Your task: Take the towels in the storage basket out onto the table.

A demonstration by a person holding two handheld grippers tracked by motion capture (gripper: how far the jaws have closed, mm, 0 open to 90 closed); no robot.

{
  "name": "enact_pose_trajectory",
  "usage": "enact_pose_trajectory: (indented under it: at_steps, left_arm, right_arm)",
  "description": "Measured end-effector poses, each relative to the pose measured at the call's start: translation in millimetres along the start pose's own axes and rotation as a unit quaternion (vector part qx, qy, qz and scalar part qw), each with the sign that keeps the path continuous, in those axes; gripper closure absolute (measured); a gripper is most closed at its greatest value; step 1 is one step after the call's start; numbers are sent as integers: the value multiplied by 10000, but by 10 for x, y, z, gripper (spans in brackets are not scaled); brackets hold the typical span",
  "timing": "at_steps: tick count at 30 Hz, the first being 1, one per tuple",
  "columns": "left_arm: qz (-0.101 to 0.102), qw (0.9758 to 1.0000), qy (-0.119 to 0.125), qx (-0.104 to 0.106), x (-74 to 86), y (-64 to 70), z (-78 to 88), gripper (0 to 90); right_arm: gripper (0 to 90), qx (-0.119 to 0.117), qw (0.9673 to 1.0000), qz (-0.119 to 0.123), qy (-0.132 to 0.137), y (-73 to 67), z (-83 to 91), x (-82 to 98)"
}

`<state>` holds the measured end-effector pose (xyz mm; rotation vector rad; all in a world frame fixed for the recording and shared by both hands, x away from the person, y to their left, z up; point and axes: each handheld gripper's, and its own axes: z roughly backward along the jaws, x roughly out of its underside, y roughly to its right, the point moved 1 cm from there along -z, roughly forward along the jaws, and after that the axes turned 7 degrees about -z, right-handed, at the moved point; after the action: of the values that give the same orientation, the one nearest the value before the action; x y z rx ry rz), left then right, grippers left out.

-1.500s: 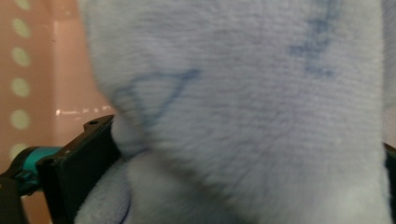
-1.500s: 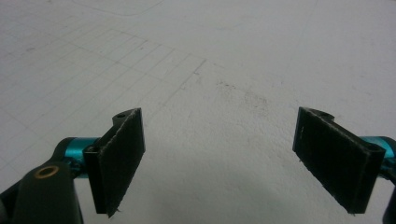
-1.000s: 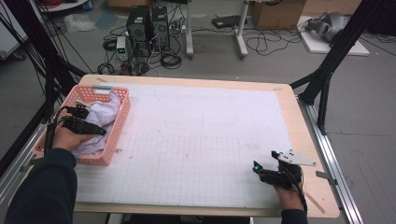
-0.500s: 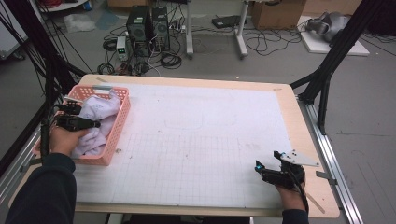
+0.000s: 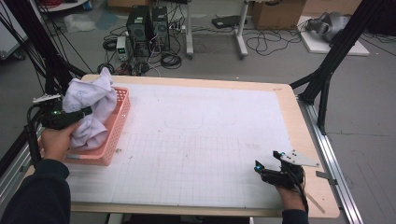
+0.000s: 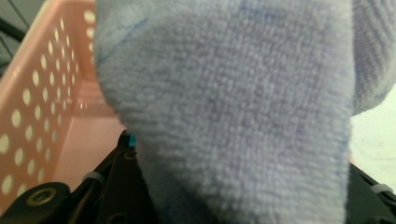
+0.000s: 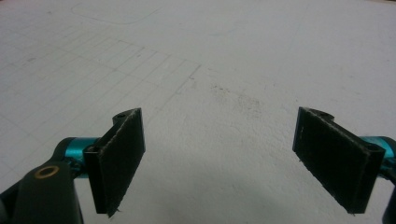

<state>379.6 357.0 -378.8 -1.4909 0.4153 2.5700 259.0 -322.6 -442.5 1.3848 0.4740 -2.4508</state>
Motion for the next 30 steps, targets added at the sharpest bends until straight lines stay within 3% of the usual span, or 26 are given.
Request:
enact_pose_trajectory:
  at_steps: [2, 6, 7, 12, 15, 16, 17, 20, 23, 24, 25, 29, 30]
  left_arm:
    - [-92, 9995, 306, 53, -26, 30, 54, 564]
    - [-193, 9984, 532, 73, -53, 54, 105, 565]
    - [-226, 9973, 692, 81, -77, 69, 142, 565]
    - [-320, 9946, 985, 121, -123, 89, 223, 565]
    - [-493, 9907, 1263, 128, -173, 124, 316, 563]
    - [-493, 9907, 1263, 128, -173, 124, 316, 564]
    - [-506, 9887, 1402, 153, -201, 151, 359, 563]
    - [-561, 9869, 1502, 191, -229, 181, 400, 563]
    - [-655, 9821, 1737, 321, -274, 280, 471, 563]
    - [-655, 9821, 1737, 321, -274, 280, 471, 563]
    - [-708, 9798, 1825, 410, -295, 343, 492, 563]
    - [-830, 9764, 1897, 618, -336, 475, 495, 563]
    - [-830, 9764, 1897, 618, -336, 475, 495, 562]
  right_arm:
    - [155, 9, 10000, -29, -20, 0, 0, 2]
    - [156, -2, 10000, -25, -19, -5, 1, 2]
    - [155, -3, 10000, -30, -21, -7, 3, 1]
    - [155, -3, 10000, -33, -17, -9, 3, 2]
    - [155, 0, 10000, -33, -14, -9, 3, 2]
    - [155, 1, 10000, -33, -15, -10, 2, 2]
    - [155, 4, 10000, -20, -20, -8, 2, 3]
    - [155, 1, 10000, -27, -17, -10, 2, 3]
    - [155, -1, 10000, -34, -3, -13, 5, 2]
    - [155, -1, 10000, -34, -3, -13, 5, 2]
    - [155, 3, 10000, -28, 5, -13, 6, 1]
    - [155, 0, 10000, -19, 10, -14, 7, -1]
    - [155, 12, 10000, -24, -2, -13, 8, -1]
